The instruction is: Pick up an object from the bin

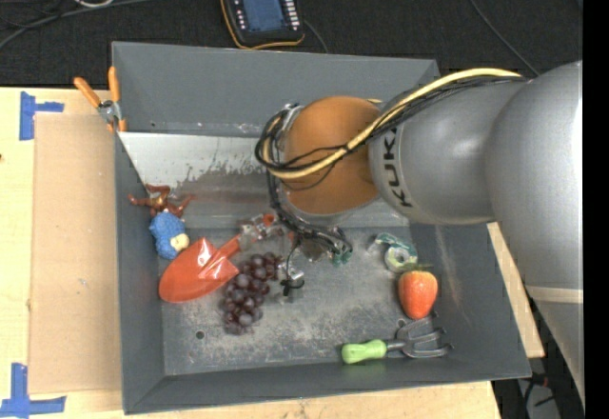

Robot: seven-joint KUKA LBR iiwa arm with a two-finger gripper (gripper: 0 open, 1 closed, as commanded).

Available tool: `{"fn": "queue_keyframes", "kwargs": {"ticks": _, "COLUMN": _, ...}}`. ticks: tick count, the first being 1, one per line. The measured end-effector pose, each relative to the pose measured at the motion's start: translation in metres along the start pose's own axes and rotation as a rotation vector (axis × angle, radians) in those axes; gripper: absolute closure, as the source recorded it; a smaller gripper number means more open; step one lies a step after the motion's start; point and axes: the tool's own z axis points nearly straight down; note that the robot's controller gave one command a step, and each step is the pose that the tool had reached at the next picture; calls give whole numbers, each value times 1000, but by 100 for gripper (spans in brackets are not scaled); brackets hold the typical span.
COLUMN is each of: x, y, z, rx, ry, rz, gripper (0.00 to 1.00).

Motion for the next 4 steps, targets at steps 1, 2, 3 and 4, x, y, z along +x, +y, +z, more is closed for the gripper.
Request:
{"fn": "queue_keyframes", "kwargs": {"ticks": 1, "x": 3, "y": 3, "z": -14, "rx": -1, "ry": 1, "rz": -35, "gripper": 0}}
{"fn": "queue_keyframes", "kwargs": {"ticks": 2, "x": -4, "y": 26, "z": -5, "rx": -7, "ry": 7, "rz": -266, "gripper": 0}}
{"fn": "queue_keyframes", "kwargs": {"ticks": 3, "x": -10, "y": 18, "z": 24, "rx": -2, "ry": -4, "rz": -307, "gripper": 0}}
{"fn": "queue_keyframes", "kwargs": {"ticks": 4, "x": -14, "y": 18, "z": 25, "rx": -7, "ry": 1, "rz": -490, "gripper": 100}}
